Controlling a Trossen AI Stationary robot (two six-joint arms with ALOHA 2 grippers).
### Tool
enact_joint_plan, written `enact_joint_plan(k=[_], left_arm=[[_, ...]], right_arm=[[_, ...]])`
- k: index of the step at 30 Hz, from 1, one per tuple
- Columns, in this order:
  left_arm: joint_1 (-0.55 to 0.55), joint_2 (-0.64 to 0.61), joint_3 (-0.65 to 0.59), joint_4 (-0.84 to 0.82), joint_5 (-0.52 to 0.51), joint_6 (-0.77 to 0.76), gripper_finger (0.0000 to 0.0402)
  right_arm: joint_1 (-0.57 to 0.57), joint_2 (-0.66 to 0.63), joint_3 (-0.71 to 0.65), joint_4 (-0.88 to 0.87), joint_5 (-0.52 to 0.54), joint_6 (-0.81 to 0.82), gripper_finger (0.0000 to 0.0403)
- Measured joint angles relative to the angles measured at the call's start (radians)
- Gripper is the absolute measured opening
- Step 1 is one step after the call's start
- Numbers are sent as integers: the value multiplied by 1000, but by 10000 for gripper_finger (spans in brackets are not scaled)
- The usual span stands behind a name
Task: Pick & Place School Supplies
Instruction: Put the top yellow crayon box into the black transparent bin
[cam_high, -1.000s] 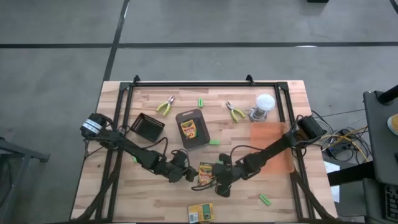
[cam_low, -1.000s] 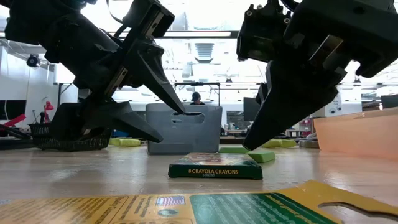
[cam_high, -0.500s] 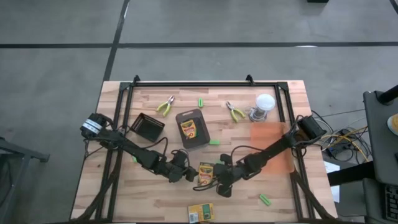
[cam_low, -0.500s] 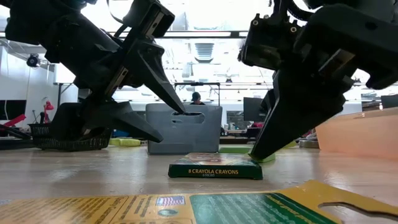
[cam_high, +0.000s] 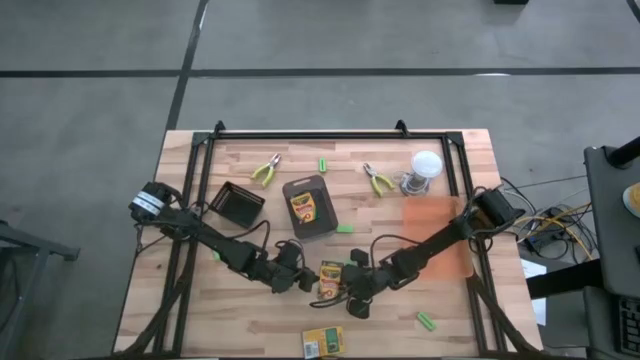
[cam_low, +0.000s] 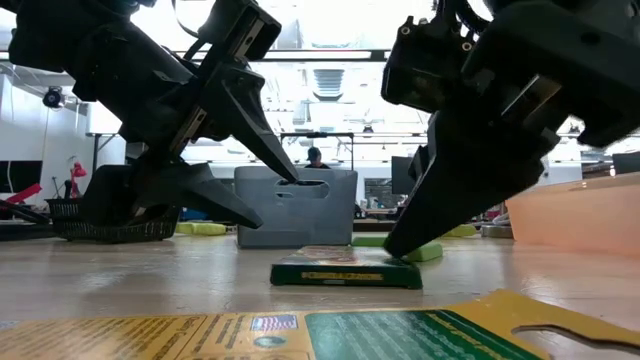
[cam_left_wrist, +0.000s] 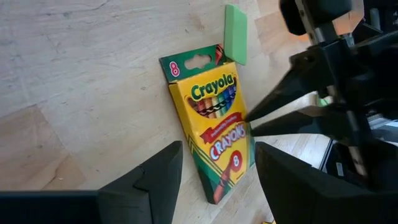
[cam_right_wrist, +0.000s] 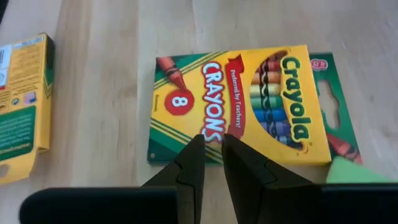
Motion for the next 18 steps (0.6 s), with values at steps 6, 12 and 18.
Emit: enact_joint_plan(k=[6,12,18], left_arm=[[0,-1,1,12,0,4,206],[0,-1,1,20,0,17,206],[0,-1,1,21,0,17,206]], right_arm=[[0,33,6,18,-3,1,57],[0,28,18,-8,-12,1,57],[-1,25,21,-64,-43,33,57]])
